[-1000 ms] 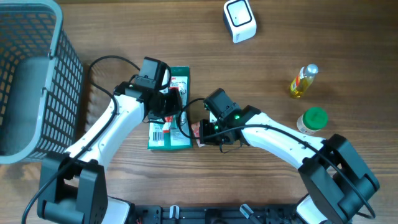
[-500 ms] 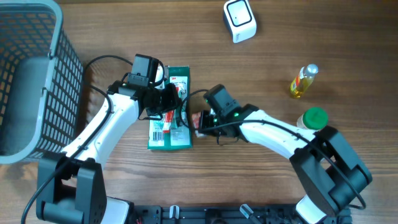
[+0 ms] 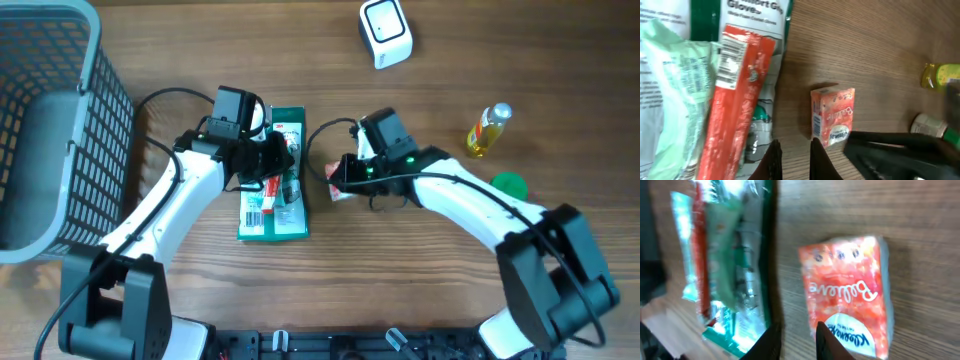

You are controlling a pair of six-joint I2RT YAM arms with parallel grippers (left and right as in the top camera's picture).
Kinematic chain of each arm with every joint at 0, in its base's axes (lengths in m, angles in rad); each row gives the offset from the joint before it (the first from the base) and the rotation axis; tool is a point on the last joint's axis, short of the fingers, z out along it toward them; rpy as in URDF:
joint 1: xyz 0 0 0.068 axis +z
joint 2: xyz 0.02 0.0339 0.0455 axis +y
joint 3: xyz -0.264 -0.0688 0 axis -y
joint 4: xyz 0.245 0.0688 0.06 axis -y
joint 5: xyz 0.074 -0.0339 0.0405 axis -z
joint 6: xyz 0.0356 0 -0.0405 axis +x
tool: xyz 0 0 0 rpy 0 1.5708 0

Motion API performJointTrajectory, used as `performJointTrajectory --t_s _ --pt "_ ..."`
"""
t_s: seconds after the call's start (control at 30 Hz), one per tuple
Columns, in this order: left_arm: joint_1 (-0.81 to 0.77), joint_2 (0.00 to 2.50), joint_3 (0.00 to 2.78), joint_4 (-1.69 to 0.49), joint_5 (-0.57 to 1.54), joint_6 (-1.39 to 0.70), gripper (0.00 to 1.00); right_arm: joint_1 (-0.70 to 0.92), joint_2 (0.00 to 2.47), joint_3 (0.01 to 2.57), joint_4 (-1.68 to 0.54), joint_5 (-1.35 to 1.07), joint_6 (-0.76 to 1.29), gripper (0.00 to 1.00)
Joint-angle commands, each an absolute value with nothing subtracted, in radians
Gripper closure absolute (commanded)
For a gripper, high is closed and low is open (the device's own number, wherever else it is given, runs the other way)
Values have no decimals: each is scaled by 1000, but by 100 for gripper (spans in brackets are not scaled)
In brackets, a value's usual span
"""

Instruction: Scan the item barcode

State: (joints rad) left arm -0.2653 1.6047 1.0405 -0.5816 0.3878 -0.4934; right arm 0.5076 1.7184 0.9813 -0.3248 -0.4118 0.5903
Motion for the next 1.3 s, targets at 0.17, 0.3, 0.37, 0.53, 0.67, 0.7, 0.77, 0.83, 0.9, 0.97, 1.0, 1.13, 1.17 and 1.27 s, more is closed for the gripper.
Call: performJointTrajectory --t_s 0.17,0.3,0.37,0.53,0.67,0.7,0.77,0.83,0.9,0.97,1.0,1.13,1.17,1.27 --pt "-374 1693 1034 -487 401 -587 96 413 1707 1006 -407 -361 497 67" --pt "-405 1751 1034 -444 404 -589 96 412 1711 993 -408 -366 495 66" --pt "-422 1771 1034 -425 403 -588 96 412 1711 975 -391 -359 498 66" --pt "-436 1798 1034 -411 392 -589 96 412 1720 953 -366 -360 519 66" --pt "-440 1837 1034 -399 392 -588 96 412 1751 953 -365 -374 527 66" --pt "-441 1843 1034 -395 392 -588 96 412 1765 953 -363 -391 527 66" --pt "-442 1846 1034 -384 392 -588 96 412 1796 953 -363 -431 532 69" --pt "-442 1846 1034 -376 392 -588 96 415 1809 953 -359 -466 549 69" --pt "-442 1846 1034 -368 390 -588 96 418 1809 953 -361 -505 550 68" --pt "-442 1846 1034 -363 388 -588 96 419 1809 953 -360 -521 548 66" --pt "-442 1846 1034 -362 388 -588 96 419 1809 953 -360 -522 549 66" --pt "-442 1846 1034 -361 373 -588 96 419 1809 953 -377 -575 546 66" --pt "-442 1846 1034 -361 366 -588 95 419 1809 953 -382 -579 546 66" --pt "-442 1846 1034 -362 366 -588 95 419 1809 953 -381 -577 541 65"
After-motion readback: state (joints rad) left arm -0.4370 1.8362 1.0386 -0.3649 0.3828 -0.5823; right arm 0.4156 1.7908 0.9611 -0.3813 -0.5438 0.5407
